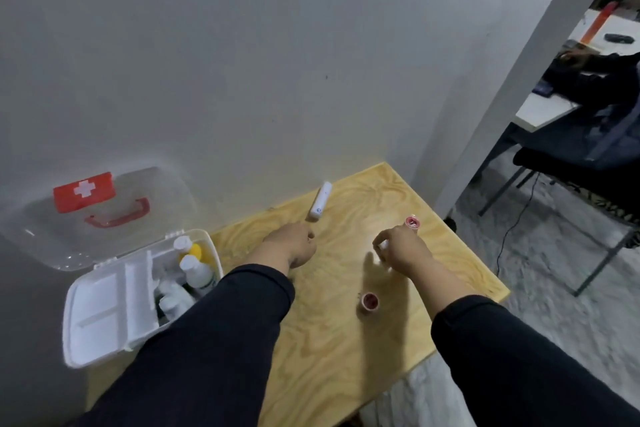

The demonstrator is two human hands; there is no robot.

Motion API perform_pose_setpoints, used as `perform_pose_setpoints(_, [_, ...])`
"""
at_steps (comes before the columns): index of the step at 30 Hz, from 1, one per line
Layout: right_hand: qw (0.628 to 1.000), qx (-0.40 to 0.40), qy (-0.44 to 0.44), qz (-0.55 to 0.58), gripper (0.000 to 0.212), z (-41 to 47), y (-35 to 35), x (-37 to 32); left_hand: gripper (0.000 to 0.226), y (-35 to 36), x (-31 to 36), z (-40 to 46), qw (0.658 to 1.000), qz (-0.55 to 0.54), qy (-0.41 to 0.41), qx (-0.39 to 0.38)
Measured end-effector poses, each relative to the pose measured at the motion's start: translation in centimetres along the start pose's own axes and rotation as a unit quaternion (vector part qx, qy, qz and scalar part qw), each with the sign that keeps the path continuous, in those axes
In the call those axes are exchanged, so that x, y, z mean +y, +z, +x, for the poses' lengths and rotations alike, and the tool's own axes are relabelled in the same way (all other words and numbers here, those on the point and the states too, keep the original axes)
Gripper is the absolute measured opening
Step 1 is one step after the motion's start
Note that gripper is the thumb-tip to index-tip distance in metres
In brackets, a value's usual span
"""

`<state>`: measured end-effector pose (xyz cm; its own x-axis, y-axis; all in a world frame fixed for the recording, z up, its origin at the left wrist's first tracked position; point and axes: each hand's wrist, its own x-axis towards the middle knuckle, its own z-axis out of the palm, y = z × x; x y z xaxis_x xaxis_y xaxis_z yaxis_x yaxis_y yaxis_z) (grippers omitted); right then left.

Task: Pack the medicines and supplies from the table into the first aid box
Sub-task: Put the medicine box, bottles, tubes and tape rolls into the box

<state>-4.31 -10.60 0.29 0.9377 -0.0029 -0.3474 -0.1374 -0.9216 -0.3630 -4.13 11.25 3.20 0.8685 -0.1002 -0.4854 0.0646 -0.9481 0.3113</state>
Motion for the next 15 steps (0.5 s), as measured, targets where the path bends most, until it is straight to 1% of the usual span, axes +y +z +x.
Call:
perform_pose_setpoints(2, [1.000,-0.001,-0.005,0.004,0.032,1.5,0.5,0.0,0.038,0.0,0.4,1.0,1.000,0.004,-0.012,-0.004])
perform_pose_setpoints(5, [1.000,0.012,-0.017,0.021,0.027,4.1,1.1,-1.2,0.041,-0.3,0.7,2.0,0.999,-0.007,-0.032,-0.011])
perform_pose_setpoints(9, [0.993,0.034,-0.012,0.115,0.026,7.8,1.5,-4.3,0.041,-1.2,0.0,3.6,0.998,-0.013,-0.059,-0.010])
perform_pose_setpoints(11, [0.986,0.047,0.008,0.161,0.031,9.6,1.5,-6.0,0.041,-1.9,-0.6,4.3,0.998,0.001,-0.068,-0.003])
perform_pose_setpoints(13, [0.979,0.049,0.044,0.191,0.040,11.2,1.6,-7.5,0.044,-2.3,-1.0,4.8,0.997,0.018,-0.072,0.001])
perform_pose_setpoints(15, [0.977,0.042,0.082,0.191,0.049,12.4,1.8,-8.7,0.046,-2.3,-1.3,4.9,0.997,0.018,-0.071,-0.001])
